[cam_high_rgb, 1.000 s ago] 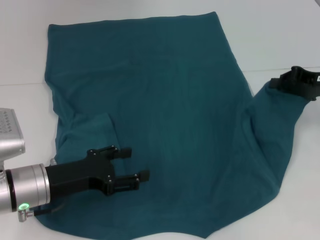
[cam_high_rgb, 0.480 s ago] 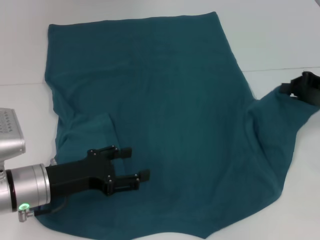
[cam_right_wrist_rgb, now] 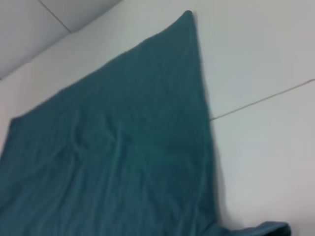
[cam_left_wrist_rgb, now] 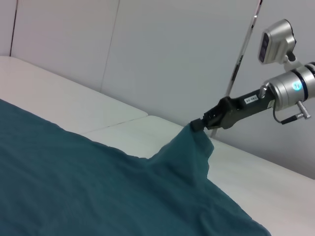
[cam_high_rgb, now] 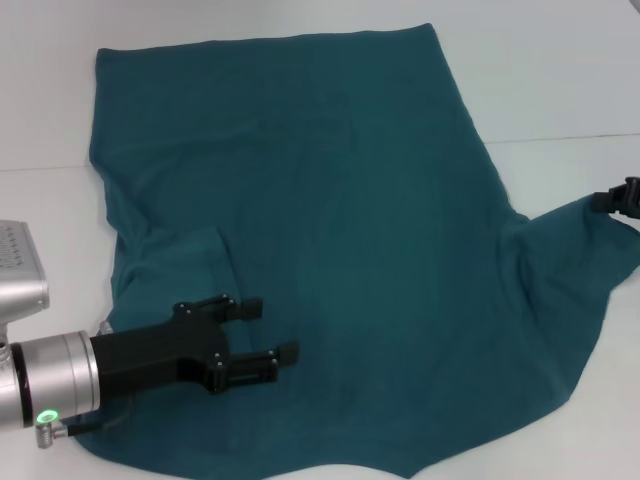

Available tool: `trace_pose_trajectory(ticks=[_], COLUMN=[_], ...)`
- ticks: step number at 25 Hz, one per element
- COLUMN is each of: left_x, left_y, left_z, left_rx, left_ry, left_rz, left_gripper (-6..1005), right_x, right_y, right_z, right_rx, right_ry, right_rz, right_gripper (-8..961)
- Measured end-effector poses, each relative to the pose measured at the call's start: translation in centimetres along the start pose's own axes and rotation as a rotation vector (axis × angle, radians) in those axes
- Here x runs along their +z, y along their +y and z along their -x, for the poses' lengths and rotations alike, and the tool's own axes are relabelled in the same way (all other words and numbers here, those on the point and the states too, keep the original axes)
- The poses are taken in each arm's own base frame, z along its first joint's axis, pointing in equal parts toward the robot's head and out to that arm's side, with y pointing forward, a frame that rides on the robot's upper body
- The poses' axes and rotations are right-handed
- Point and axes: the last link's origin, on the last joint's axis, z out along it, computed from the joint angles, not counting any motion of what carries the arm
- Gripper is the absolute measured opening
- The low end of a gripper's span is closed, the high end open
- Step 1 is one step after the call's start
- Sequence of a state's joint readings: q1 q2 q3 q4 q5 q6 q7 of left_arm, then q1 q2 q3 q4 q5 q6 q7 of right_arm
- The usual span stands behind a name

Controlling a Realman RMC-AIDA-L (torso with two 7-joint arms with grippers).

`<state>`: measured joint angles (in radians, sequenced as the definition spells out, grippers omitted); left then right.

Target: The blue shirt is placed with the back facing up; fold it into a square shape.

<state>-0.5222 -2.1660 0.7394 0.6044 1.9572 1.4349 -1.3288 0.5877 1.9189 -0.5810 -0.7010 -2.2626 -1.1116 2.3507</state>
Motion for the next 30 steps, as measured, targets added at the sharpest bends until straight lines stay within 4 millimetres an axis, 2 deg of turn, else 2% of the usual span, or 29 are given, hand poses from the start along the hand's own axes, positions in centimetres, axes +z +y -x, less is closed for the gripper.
trace_pose_trajectory(ticks=[8, 13, 24, 30], left_x=[0.1, 0.2, 0.3, 0.3], left_y=[0.0, 0.1, 0.1, 0.1], left_z=[0.0, 0.0, 0.1, 0.0], left_rx=[-0.012, -0.018, -0.022, -0.028], left_ry=[0.001, 0.001, 0.0, 0.001], left_rz=[0.001, 0.006, 0.006, 0.008], left_gripper=[847, 847, 847, 848], right_x=[-1.1, -1.8, 0.0, 0.7], right_y=[-0.5, -0.1, 2.3, 4.0], right_z=[0.4, 0.8, 0.4, 1.0], right_rx=[-0.094, -0.127, -0.181, -0.217], right_ry=[-0.017, -0.026, 0.031, 0.048], right_rz=[-0.022, -0.008, 0.035, 0.074], right_gripper=[4, 5, 25, 36])
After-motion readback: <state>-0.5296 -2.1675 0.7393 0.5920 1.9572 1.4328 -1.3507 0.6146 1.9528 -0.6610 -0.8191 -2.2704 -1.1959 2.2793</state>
